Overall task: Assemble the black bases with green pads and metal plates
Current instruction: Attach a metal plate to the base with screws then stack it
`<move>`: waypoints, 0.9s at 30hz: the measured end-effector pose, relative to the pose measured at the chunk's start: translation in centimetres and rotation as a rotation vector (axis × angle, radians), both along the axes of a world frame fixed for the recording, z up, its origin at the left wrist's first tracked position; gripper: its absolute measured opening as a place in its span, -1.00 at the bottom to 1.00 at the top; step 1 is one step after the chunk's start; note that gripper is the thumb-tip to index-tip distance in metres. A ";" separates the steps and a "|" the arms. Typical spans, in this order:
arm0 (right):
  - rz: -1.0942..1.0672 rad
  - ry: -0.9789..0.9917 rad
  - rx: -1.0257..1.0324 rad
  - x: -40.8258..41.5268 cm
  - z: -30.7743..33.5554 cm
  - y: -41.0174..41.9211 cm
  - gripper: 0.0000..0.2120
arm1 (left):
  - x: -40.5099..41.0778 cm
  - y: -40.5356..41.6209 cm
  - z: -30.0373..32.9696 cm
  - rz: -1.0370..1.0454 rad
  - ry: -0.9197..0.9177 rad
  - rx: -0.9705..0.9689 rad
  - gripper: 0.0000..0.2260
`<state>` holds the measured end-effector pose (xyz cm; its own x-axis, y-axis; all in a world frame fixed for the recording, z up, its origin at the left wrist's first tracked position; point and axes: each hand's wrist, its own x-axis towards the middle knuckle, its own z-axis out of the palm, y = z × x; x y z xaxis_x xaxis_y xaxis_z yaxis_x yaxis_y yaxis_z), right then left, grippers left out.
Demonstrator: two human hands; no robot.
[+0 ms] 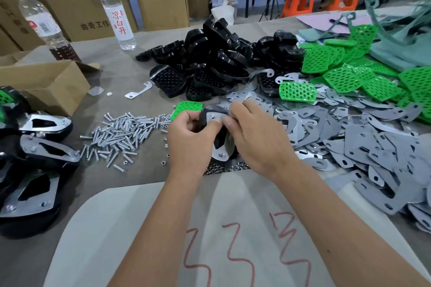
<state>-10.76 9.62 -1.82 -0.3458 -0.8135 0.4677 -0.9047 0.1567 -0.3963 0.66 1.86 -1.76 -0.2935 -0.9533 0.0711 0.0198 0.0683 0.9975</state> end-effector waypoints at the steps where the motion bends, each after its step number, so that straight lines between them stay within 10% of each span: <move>1: 0.010 -0.003 0.023 0.1 -0.1 0.0 -0.78 | 0.0 0.0 0.1 0.007 0.001 0.003 -0.78; 27: 0.039 -0.113 0.030 -0.1 -0.1 -0.2 -0.94 | 0.6 -0.3 -0.2 -0.116 -0.088 -0.006 -0.68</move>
<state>-10.81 9.37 -1.87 -0.3631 -0.8403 0.4026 -0.8600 0.1360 -0.4918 1.29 1.59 -1.95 -0.4072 -0.9122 0.0458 -0.0593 0.0765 0.9953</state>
